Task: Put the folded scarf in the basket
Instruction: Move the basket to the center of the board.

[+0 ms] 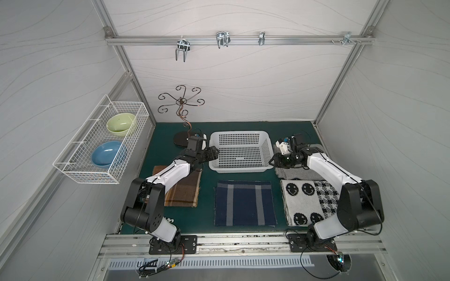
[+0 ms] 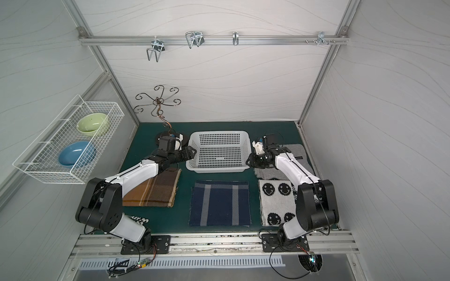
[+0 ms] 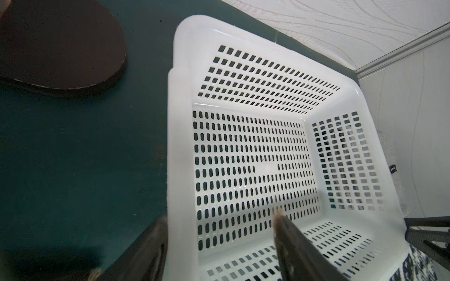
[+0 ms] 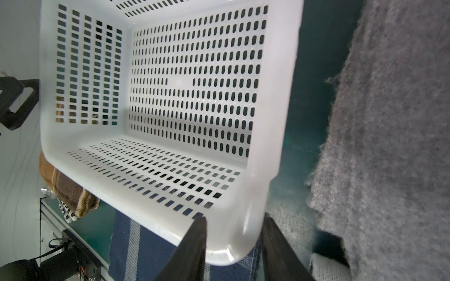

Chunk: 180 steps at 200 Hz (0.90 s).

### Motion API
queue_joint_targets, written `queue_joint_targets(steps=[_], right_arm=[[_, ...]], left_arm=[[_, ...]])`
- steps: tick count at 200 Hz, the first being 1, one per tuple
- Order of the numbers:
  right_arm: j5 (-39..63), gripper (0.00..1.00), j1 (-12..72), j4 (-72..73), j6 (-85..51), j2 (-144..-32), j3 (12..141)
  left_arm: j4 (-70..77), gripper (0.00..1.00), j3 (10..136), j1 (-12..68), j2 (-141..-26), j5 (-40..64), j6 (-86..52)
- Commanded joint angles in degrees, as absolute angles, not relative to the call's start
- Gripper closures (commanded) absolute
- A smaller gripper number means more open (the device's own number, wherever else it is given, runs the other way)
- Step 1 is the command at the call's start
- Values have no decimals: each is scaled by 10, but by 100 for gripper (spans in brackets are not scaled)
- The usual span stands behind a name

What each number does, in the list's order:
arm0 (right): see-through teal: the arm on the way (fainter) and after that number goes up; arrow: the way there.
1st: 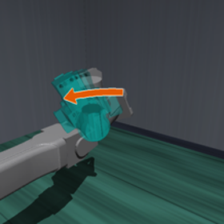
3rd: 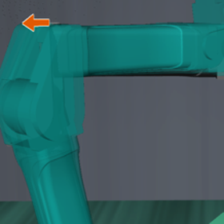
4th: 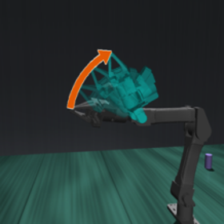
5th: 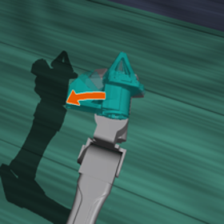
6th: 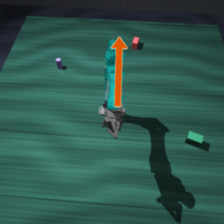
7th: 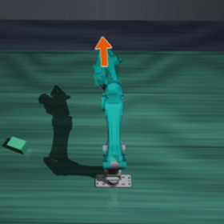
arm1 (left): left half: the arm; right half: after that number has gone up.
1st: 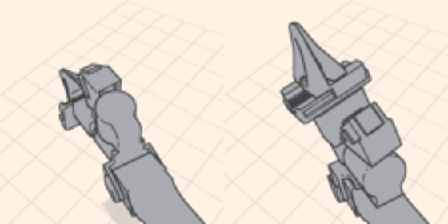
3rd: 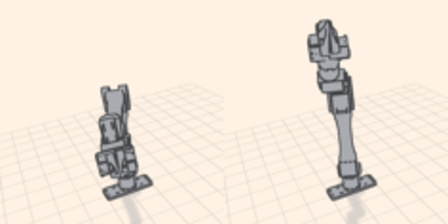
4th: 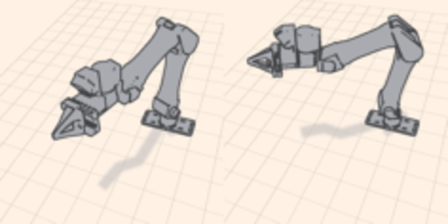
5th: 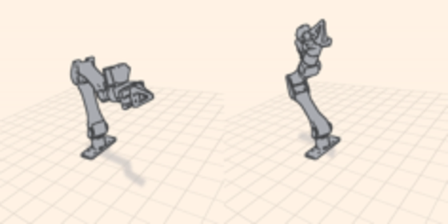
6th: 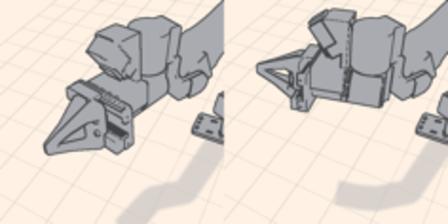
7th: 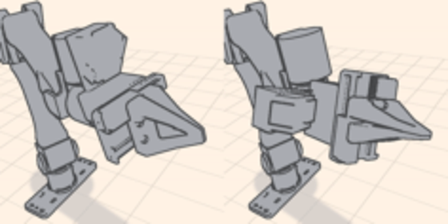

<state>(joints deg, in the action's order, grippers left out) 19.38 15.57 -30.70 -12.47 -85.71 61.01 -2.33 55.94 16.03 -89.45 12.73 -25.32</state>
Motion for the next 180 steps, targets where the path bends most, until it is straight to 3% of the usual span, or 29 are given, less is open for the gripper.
queue_joint_targets(steps=[1,58,97,125,153,180], right_arm=[[210,60,161,-306,-136,-836,601],[216,42,137,-291,-155,-765,546],[232,39,133,-317,-166,-685,511],[247,38,138,-336,-214,-591,454],[221,41,203,-311,-300,-506,373],[146,39,282,-325,-320,-493,337]], left_arm=[[-32,23,605,168,-916,136,-234],[-23,14,566,167,-862,115,-239],[-107,12,585,167,-812,84,-223],[-168,13,550,168,-708,53,-247],[-201,13,475,172,-586,58,-292],[-206,14,392,188,-499,64,-326]])
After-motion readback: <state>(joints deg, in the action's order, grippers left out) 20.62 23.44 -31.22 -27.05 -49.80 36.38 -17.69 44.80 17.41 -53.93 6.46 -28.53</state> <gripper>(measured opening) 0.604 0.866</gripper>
